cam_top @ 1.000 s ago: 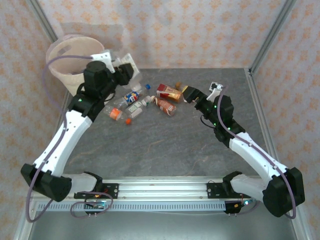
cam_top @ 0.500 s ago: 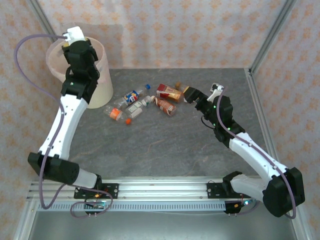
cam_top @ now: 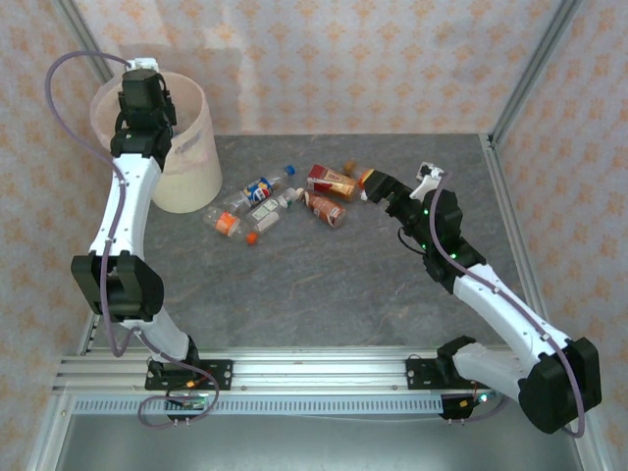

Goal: Put the plastic bottles in the bin

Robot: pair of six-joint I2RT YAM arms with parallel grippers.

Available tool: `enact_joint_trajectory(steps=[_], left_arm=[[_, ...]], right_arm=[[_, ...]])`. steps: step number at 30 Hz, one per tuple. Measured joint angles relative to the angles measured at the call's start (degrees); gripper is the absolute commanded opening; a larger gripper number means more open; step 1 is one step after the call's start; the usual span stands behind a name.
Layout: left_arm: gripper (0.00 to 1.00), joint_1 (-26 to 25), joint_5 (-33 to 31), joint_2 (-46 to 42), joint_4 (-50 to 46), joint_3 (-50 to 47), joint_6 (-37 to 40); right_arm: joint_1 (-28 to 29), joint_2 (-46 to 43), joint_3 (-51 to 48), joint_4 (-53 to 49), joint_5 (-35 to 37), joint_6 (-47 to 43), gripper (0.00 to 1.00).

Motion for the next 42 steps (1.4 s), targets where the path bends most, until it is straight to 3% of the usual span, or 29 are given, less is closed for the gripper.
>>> enact_joint_trajectory(steps=[8, 15, 19, 21, 24, 32, 35, 42], left_arm=[[0.78, 1.14, 11.08, 3.21, -10.36, 6.47, -1.16], [0.88, 1.25, 17.25, 3.19, -13.68, 6.95, -3.74], [1.00, 1.11, 20.87, 1.73, -14.67, 6.62, -8.11], [1.00, 0.59, 21.68, -0.31, -14.53, 5.31, -10.56], [1.00, -2.60, 19.06, -5.35, -13.94, 1.44, -15.34], [1.00, -20.55, 2.69, -15.87, -11.06, -12.04, -29.38], [1.00, -23.32, -0.90, -18.16, -9.99, -19.91, -35.63], [1.00, -24.17, -5.68, -21.42, -9.51, -37.62, -49.66]], right_arm=[[0.02, 0.00, 0.00, -0.04, 0.04, -0.57, 0.99], [0.00, 0.00, -0.13, -0.46, 0.22, -0.63, 0.99], [0.02, 0.00, -0.15, -0.46, 0.26, -0.74, 0.99], [0.00, 0.00, -0.31, -0.44, 0.46, -0.74, 0.99], [0.02, 0.00, -0.92, -0.42, 0.92, -0.72, 0.99], [0.00, 0.00, -2.47, -0.42, 1.79, -0.87, 0.99], [0.00, -0.11, -3.19, -0.39, 2.21, -1.42, 0.99], [0.02, -1.62, -4.61, -0.61, 4.15, -2.16, 0.99]])
